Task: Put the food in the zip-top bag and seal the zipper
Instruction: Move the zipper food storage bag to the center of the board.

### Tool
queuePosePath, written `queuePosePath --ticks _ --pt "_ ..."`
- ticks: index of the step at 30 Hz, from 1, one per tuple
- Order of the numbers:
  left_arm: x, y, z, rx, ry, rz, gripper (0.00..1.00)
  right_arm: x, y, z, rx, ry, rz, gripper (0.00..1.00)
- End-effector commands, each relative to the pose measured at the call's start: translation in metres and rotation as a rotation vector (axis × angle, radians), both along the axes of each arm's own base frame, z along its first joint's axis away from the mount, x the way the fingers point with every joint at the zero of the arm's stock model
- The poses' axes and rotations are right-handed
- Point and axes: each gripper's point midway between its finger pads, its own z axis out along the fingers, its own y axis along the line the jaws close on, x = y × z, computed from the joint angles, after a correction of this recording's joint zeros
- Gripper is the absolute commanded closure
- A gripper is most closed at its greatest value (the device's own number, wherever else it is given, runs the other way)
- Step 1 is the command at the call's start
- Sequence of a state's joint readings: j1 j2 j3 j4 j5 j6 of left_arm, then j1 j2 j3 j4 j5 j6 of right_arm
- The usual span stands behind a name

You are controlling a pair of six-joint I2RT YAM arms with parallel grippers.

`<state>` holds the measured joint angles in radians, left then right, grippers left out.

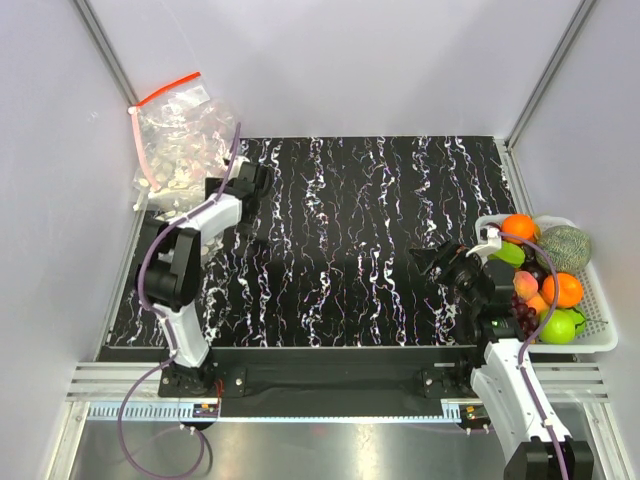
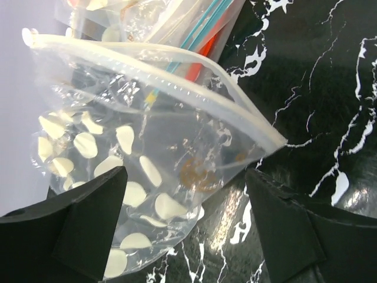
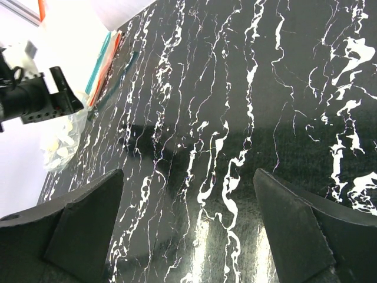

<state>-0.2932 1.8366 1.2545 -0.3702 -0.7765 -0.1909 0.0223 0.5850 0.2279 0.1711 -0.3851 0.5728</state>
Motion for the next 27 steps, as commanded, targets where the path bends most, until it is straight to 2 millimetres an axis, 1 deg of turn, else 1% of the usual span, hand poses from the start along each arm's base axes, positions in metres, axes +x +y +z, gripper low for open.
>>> queuePosePath --ticks 1,2,3,4,5,6,7,8,10,11,12,14,15,16,17,18,19,20,21,23,24,26,27 --pt "0.007 0.006 -0.004 -0.027 0.038 0.021 0.16 0.001 0.001 0.013 -0.015 -0.066 0.012 0.0" --pt "0.006 0.005 -0.012 -0.039 0.061 0.018 0.24 0.001 0.0 0.013 -0.018 -0.066 0.008 0.0" --pt "0.006 0.003 -0.014 -0.048 0.063 0.014 0.29 0.0 0.0 0.014 -0.017 -0.07 0.005 0.0" --pt "0.005 0.001 -0.016 -0.061 0.066 0.011 0.36 0.0 0.0 0.015 -0.018 -0.072 0.007 0.0" --pt "0.004 -0.001 -0.017 -0.081 0.068 0.004 0.52 0.0 0.0 0.014 -0.017 -0.07 0.007 0.0" --pt "0.004 -0.004 -0.018 -0.095 0.071 -0.002 0.61 0.0 0.0 0.014 -0.017 -0.07 0.005 0.0" --pt "0.002 -0.005 -0.021 -0.109 0.074 0.0 0.73 0.0 -0.001 0.013 -0.019 -0.067 0.002 0.0" --pt "0.001 -0.011 -0.022 -0.143 0.085 -0.018 1.0 0.0 -0.001 0.013 -0.019 -0.066 -0.001 0.0" --pt "-0.004 -0.024 -0.023 -0.167 0.098 -0.058 1.0 0.001 -0.001 0.013 -0.021 -0.063 -0.002 0.0" --pt "-0.004 -0.03 -0.014 -0.165 0.077 -0.081 1.0 0.001 -0.001 0.012 -0.021 -0.06 0.0 0.0" --pt "-0.008 -0.046 -0.01 -0.149 0.073 -0.127 1.0 0.001 -0.002 0.013 -0.023 -0.061 -0.003 0.0" --pt "-0.016 -0.062 0.008 -0.11 0.042 -0.182 1.0 0.001 -0.002 0.013 -0.023 -0.061 -0.006 0.0" --pt "-0.024 -0.084 0.011 -0.096 0.038 -0.243 1.0 0.001 -0.003 0.013 -0.025 -0.06 -0.007 0.0" --pt "-0.03 -0.096 0.025 -0.097 0.013 -0.277 1.0 0.001 -0.003 0.013 -0.024 -0.059 -0.011 0.0" --pt "-0.035 -0.108 0.031 -0.1 0.002 -0.314 1.0 0.001 -0.003 0.013 -0.025 -0.058 -0.014 0.0" --pt "-0.049 -0.131 0.033 -0.094 0.003 -0.379 1.0 0.001 -0.003 0.014 -0.025 -0.061 -0.014 0.0" --pt "-0.057 -0.141 0.046 -0.103 -0.029 -0.41 1.0 0.001 -0.004 0.013 -0.026 -0.058 -0.018 0.0" --pt "-0.065 -0.149 0.05 -0.097 -0.039 -0.435 1.0 0.002 -0.005 0.014 -0.028 -0.058 -0.023 0.0" --pt "-0.08 -0.168 0.049 -0.098 -0.032 -0.493 1.0 0.002 -0.005 0.013 -0.028 -0.055 -0.024 0.0" --pt "-0.099 -0.18 0.053 -0.115 -0.029 -0.533 1.0 0.002 -0.006 0.013 -0.028 -0.05 -0.029 0.0" --pt "-0.115 -0.192 0.048 -0.131 -0.018 -0.563 1.0 0.003 -0.007 0.011 -0.029 -0.042 -0.033 0.0" --pt "-0.135 -0.201 0.048 -0.16 -0.008 -0.602 1.0 0.003 -0.007 0.012 -0.03 -0.043 -0.034 0.0" --pt "-0.153 -0.21 0.037 -0.158 0.019 -0.65 1.0 0.003 -0.007 0.012 -0.03 -0.043 -0.034 0.0"
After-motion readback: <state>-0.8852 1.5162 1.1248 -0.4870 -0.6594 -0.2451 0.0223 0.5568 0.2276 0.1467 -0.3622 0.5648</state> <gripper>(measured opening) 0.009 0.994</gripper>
